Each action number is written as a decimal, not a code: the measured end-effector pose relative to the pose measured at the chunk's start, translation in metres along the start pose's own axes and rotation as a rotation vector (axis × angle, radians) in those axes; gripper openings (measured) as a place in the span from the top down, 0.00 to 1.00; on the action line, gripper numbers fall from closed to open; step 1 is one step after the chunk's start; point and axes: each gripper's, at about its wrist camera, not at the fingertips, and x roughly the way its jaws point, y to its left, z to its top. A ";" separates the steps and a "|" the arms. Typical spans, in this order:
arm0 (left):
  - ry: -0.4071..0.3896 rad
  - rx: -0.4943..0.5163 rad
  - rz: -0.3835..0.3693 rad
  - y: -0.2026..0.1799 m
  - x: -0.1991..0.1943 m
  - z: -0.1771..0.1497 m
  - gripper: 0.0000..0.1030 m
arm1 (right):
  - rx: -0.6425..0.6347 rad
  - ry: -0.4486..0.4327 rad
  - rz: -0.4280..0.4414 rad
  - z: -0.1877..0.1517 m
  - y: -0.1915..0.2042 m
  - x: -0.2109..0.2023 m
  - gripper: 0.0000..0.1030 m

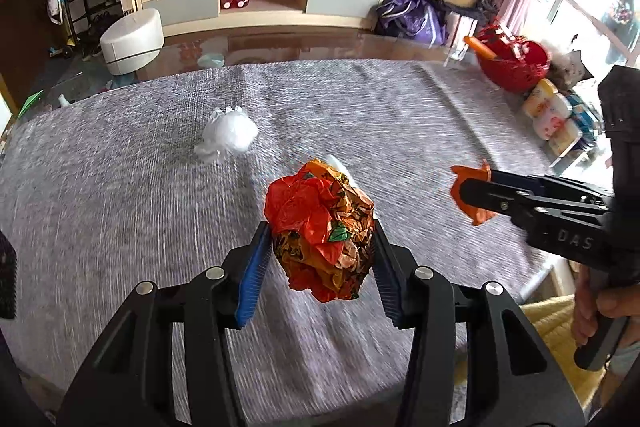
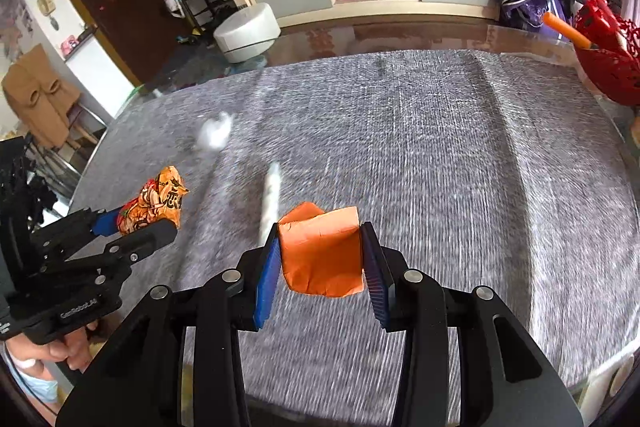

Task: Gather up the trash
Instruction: 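Carry the orange paper and crumpled wrapper down to the black bin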

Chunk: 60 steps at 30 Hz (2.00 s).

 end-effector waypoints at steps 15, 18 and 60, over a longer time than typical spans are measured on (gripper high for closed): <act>-0.070 0.039 -0.022 -0.054 -0.086 -0.086 0.55 | -0.032 -0.037 0.028 -0.080 0.036 -0.058 0.61; -0.063 0.044 -0.017 -0.058 -0.092 -0.106 0.55 | -0.025 -0.028 0.035 -0.100 0.037 -0.061 0.61; 0.317 -0.043 -0.075 -0.049 0.025 -0.242 0.44 | 0.051 0.247 0.020 -0.210 0.028 0.042 0.42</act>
